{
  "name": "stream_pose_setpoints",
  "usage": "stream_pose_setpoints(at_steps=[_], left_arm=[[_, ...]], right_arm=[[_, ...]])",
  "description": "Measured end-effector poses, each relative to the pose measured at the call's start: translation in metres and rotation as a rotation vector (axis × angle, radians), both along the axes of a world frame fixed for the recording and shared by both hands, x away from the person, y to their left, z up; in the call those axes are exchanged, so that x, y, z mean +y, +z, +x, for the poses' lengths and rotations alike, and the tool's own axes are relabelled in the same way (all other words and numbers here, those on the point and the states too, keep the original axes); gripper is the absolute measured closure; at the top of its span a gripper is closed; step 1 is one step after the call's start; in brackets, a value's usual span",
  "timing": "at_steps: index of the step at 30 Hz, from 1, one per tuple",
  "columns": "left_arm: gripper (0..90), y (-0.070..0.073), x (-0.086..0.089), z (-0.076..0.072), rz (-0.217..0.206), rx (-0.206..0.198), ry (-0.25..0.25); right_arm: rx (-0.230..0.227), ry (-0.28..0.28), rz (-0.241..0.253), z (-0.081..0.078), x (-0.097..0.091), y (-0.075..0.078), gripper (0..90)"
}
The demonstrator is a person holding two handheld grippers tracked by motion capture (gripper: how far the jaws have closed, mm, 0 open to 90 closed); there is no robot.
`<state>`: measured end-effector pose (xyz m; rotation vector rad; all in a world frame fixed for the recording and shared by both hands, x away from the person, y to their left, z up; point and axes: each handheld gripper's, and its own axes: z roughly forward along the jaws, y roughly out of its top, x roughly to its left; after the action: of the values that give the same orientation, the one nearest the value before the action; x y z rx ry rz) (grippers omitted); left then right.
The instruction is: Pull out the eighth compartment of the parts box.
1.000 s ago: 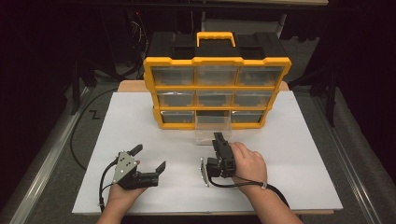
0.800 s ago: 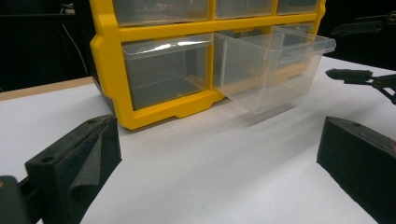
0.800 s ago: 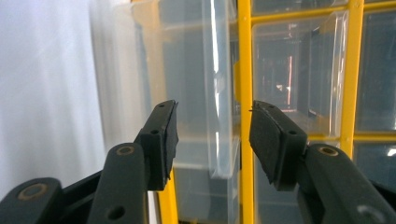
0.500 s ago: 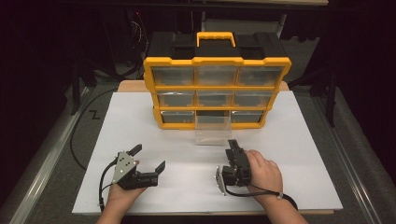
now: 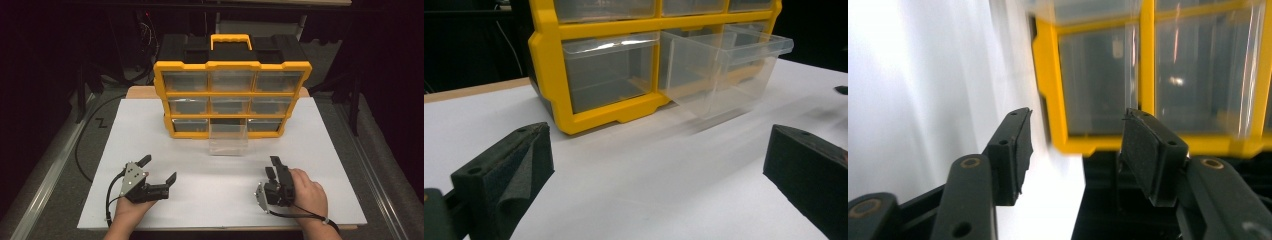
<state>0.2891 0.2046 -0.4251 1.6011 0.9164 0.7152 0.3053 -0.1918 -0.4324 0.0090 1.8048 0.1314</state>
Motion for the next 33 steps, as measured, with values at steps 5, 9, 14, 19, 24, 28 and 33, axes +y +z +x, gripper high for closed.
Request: stream_pose_setpoints(at_steps=[5, 9, 14, 19, 24, 28, 33], left_arm=[[0.3, 0.000, 0.000, 0.000, -0.002, -0.001, 0.007], [0.3, 0.001, 0.000, -0.001, -0.006, -0.006, 0.005], [0.3, 0.000, 0.000, -0.001, -0.007, -0.005, 0.005], [0.3, 0.001, 0.002, -0.001, -0.013, -0.007, 0.005], [0.3, 0.000, 0.002, -0.001, -0.013, -0.007, 0.004], [0.3, 0.000, 0.001, -0.001, -0.010, -0.005, 0.000], [0.3, 0.000, 0.001, -0.001, -0.012, -0.008, 0.002]], right_arm=[[-0.020, -0.025, 0.019, 0.001, -0.013, 0.006, 45.9], [0.009, -0.074, 0.036, 0.010, -0.025, 0.003, 42.4], [0.040, -0.075, 0.013, 0.014, -0.027, -0.003, 38.9], [0.047, -0.049, -0.026, 0.012, -0.019, -0.004, 35.8], [0.056, -0.041, -0.036, 0.010, -0.016, -0.006, 32.3], [0.045, -0.028, -0.042, 0.010, -0.015, -0.005, 27.9], [0.033, -0.015, -0.042, 0.007, -0.012, -0.005, 19.8]])
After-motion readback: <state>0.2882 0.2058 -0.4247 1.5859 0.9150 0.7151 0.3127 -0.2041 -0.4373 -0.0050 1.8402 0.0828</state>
